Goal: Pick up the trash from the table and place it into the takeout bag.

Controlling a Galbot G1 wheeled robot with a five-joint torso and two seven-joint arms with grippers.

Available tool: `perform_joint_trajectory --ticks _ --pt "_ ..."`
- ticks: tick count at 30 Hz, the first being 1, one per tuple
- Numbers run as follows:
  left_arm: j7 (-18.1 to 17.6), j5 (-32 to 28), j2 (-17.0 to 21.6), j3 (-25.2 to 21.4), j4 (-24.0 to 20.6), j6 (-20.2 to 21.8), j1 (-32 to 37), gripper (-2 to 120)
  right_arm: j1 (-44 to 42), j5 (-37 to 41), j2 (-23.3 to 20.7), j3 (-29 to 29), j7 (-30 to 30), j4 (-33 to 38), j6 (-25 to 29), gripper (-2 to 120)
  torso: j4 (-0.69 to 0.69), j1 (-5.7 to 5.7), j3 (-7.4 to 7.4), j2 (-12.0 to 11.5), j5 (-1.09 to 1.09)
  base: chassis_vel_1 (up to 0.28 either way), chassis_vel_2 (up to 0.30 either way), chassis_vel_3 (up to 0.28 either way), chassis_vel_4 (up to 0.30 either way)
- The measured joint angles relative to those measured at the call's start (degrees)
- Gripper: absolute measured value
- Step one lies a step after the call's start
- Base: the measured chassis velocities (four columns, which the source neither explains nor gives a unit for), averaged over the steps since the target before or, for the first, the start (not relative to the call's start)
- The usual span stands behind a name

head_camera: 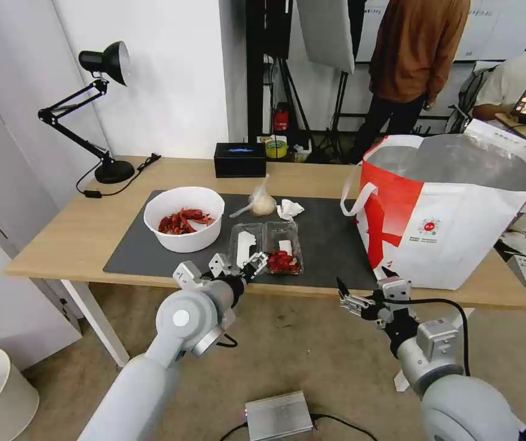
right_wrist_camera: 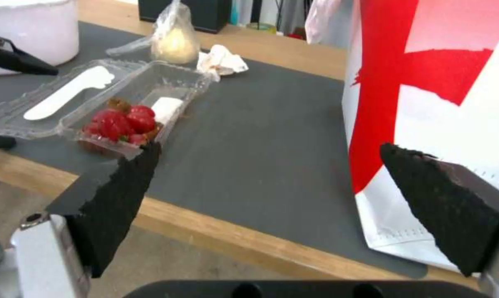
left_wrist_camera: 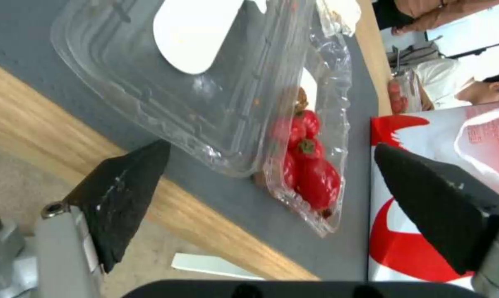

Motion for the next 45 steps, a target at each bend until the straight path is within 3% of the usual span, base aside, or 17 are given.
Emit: perform_joint_trajectory --ticks 15,29,45 --pt "-0.40 0.26 -0.52 0.16 0.86 -1.15 -0.91 100 -0.16 -0.32 0.37 0.04 0.05 -0.25 0.00 100 -0.01 0.01 0.01 -0.02 0.00 0.000 0.000 0.000 0.000" --pt "-0.67 0.49 -0.34 -0.47 -2.04 -2.30 0.11 100 0.13 -1.22 1.27 -0.64 -0.03 -1.16 0.00 100 0.00 0.01 0.01 -0.02 0.00 0.000 0.000 0.000 0.000" --pt "0.83 2.94 -1.39 -0.73 -1.90 -4.59 -0.75 100 0.08 -1.41 1.63 -0.64 -0.10 -1.36 0.00 100 -0.02 0.01 0.00 -0.02 0.00 0.000 0.000 0.000 0.000"
